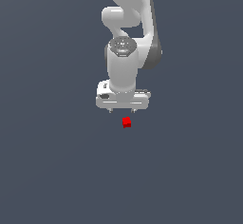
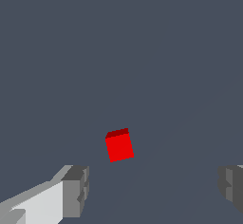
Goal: Pick up the red cube and move it to a goal position.
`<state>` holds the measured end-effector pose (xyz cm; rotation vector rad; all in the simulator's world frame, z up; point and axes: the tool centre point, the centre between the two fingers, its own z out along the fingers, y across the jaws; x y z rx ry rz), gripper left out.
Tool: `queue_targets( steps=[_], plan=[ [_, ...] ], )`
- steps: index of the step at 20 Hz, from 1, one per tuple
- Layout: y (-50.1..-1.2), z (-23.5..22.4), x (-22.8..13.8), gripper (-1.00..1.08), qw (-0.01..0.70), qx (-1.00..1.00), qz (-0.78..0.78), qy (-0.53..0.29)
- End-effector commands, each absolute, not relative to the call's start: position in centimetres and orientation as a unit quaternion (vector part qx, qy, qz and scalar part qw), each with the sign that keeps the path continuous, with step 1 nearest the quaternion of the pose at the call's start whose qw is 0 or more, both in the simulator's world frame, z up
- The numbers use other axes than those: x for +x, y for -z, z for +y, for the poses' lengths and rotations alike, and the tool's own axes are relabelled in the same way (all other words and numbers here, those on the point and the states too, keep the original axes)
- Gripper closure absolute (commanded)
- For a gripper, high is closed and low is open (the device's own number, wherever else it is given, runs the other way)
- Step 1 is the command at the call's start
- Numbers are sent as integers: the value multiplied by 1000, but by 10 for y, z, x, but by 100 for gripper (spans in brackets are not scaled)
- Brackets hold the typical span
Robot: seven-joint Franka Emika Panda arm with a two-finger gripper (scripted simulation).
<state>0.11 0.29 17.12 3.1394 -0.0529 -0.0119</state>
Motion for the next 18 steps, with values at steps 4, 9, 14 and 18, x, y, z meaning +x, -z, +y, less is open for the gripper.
queue_targets(
  steps=[4,9,14,18],
  plan=[
    [-169,3,1,-92,1,1000,-15,4],
    [-153,6,-3,-92,1,1000,-3,3],
    [-122,12,-9,-92,0,1000,21,3],
    [-87,18,-16,-92,0,999,47,2]
  ],
)
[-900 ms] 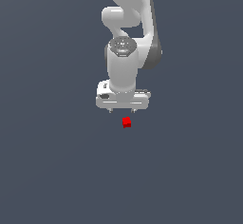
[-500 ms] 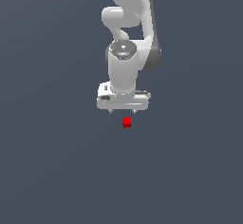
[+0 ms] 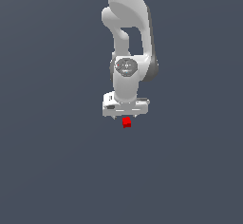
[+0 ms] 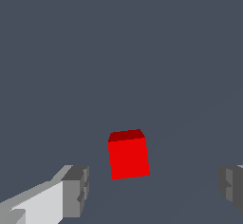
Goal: Pick up the red cube and move it to a goal position.
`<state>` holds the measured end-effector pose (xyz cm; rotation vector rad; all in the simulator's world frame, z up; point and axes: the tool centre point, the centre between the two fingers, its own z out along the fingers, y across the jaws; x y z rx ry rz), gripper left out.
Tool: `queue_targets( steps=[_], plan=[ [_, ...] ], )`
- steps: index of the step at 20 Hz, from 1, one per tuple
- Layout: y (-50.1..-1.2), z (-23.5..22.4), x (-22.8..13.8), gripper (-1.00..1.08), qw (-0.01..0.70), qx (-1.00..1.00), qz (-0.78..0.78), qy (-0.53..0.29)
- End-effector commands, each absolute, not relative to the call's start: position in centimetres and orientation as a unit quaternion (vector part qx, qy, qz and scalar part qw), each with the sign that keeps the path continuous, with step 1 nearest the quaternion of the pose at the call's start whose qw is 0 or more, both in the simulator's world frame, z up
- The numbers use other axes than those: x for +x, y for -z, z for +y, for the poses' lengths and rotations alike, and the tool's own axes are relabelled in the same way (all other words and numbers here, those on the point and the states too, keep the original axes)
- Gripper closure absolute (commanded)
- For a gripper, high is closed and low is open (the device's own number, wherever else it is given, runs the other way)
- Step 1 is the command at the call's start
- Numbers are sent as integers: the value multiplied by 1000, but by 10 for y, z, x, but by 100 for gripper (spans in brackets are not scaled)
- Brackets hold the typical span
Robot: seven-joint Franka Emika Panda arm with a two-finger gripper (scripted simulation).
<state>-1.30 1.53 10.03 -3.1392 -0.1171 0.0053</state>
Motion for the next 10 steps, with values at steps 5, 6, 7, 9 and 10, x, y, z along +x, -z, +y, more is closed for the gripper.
queue_targets(
  steps=[5,6,7,9,10],
  plan=[
    [-50,23,-23,-92,1,-997,-75,-1],
    [-44,24,-24,-92,1,-997,-79,-1],
    [-39,25,-25,-92,1,-997,-83,0],
    [-30,26,-26,-92,1,-996,-89,0],
    [-27,26,-27,-92,1,-996,-92,0]
  ],
)
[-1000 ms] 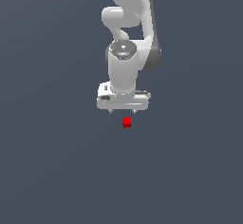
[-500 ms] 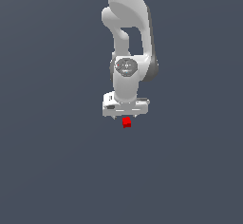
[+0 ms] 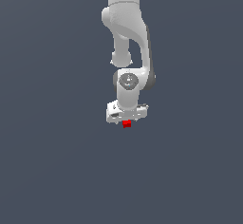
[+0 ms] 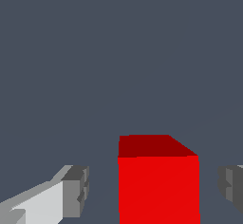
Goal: Pick up the red cube and move it to a goal position.
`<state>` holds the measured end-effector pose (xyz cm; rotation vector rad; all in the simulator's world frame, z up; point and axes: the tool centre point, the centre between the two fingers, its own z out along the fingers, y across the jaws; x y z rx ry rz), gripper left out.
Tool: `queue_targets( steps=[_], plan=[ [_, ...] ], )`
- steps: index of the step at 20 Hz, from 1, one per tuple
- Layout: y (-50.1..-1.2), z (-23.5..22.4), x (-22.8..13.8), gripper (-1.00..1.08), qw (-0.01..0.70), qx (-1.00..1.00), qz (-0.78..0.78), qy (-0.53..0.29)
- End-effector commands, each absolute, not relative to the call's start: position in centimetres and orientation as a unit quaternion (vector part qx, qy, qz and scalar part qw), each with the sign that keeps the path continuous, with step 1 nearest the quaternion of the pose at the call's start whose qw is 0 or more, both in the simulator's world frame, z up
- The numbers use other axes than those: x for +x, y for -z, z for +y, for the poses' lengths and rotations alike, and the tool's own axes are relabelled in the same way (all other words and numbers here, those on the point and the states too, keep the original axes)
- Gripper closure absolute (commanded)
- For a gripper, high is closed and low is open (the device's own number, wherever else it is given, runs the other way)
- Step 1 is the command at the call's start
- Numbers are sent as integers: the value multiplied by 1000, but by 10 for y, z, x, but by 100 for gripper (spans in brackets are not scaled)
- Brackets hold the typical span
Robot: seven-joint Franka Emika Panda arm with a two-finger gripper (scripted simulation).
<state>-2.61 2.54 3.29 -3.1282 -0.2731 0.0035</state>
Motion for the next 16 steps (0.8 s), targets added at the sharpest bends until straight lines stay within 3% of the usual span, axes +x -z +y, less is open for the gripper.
queue_targets(
  steps=[1,5,6,16],
  plan=[
    [-24,26,-27,-92,1,-996,-94,0],
    [-20,26,-27,-92,0,-995,-97,0],
    [-20,26,-27,108,0,-995,-97,0],
    [-21,27,-27,108,0,-995,-97,0]
  ],
)
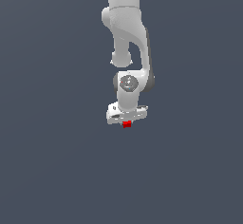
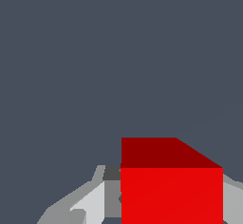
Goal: Pick up the red cube and move it to a goal position.
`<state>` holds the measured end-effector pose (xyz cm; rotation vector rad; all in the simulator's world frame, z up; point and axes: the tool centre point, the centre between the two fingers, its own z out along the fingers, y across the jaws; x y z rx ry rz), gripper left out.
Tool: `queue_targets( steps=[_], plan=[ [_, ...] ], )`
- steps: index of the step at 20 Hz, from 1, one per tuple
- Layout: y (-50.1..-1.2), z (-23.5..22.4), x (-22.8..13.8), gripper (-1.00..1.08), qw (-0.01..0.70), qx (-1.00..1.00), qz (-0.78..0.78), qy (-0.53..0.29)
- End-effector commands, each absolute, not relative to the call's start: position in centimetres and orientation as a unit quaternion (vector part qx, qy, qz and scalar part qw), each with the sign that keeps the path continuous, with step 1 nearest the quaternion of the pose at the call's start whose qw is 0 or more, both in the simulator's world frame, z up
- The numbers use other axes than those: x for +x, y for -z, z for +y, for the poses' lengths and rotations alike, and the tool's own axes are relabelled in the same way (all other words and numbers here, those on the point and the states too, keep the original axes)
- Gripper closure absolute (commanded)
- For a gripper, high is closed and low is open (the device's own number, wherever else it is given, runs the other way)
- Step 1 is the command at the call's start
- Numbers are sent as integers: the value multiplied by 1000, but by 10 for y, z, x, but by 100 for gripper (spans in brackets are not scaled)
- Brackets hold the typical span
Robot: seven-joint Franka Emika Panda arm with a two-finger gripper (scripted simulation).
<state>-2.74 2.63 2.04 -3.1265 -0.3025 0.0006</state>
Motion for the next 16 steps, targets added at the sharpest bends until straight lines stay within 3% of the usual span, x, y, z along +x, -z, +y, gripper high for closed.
queue_targets(
  steps=[1,8,16],
  plan=[
    [-21,26,-27,108,0,-995,-97,0],
    [-40,22,-25,108,0,-995,-97,0],
    [-97,7,-20,108,0,-995,-97,0]
  ],
)
